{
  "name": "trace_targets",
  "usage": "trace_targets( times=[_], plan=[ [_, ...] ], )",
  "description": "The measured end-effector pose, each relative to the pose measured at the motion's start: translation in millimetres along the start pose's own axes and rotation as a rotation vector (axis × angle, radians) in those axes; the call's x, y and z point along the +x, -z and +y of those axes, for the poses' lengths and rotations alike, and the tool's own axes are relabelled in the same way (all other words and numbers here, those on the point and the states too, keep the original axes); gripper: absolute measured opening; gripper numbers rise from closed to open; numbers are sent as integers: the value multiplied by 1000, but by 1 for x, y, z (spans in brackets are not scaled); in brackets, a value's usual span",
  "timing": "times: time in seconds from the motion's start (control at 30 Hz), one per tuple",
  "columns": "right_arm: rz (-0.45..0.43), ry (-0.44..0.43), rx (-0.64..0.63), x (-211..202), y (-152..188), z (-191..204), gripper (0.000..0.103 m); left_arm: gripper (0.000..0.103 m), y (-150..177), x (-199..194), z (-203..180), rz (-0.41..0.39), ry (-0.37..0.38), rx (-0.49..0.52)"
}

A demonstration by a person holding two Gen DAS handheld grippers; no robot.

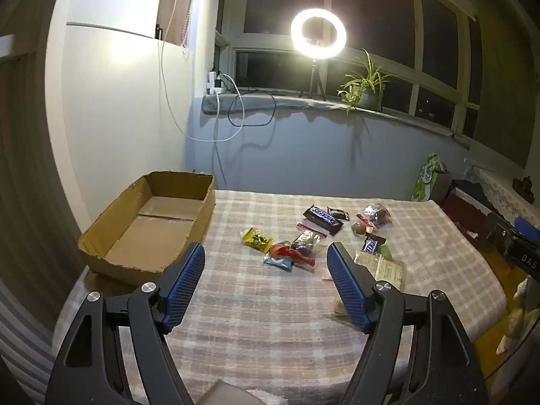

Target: Organize snacks

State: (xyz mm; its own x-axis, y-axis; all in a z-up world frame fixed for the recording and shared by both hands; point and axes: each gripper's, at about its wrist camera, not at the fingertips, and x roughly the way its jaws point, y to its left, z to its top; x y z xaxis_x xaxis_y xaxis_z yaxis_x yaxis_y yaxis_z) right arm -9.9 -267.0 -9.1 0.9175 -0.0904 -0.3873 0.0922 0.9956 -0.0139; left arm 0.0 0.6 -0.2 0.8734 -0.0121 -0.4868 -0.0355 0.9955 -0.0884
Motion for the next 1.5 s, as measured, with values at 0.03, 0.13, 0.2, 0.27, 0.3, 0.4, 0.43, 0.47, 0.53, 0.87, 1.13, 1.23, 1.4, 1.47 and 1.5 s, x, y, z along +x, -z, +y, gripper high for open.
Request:
trace_targets(
  times=[0.03,0.13,0.2,0.27,0.3,0.4,0.43,0.47,0.53,0.87,1.13,1.23,1.4,1.47,1.5],
  plan=[
    [4,2,-2,-1,0,0,103,75,0,0,0,0,0,2],
    [3,-3,1,-1,-1,0,103,75,0,0,0,1,4,4],
    [-6,-2,7,-2,-1,-1,103,75,-1,0,0,-3,7,9],
    [-11,-4,11,-4,-1,-2,103,75,-2,-1,0,-8,10,11],
    [-12,-1,11,-4,-1,-2,103,75,-3,-1,1,-11,11,12],
    [-16,-1,11,-4,0,-6,103,75,-4,-2,5,-16,15,11],
    [-17,-1,11,-5,-2,-5,103,75,-3,-4,7,-18,3,5],
    [-18,-1,12,-4,-4,-5,103,75,-5,-4,6,-19,1,7],
    [-21,-1,12,-6,-6,-5,103,75,-3,-9,1,-24,-3,10],
    [-31,1,14,-8,-5,-3,103,75,-6,-11,1,-25,-3,9],
    [-33,0,14,-6,-3,-3,103,75,-6,-11,1,-27,-1,6],
    [-34,0,12,-10,-3,-2,103,75,-6,-11,0,-27,-3,6],
    [-33,2,13,-10,-5,-1,103,75,-6,-11,0,-28,-1,5],
    [-32,0,13,-10,-5,-1,103,75,-5,-11,1,-29,0,5],
    [-31,-1,13,-9,-4,-1,103,75,-5,-11,1,-28,0,5]
  ],
)
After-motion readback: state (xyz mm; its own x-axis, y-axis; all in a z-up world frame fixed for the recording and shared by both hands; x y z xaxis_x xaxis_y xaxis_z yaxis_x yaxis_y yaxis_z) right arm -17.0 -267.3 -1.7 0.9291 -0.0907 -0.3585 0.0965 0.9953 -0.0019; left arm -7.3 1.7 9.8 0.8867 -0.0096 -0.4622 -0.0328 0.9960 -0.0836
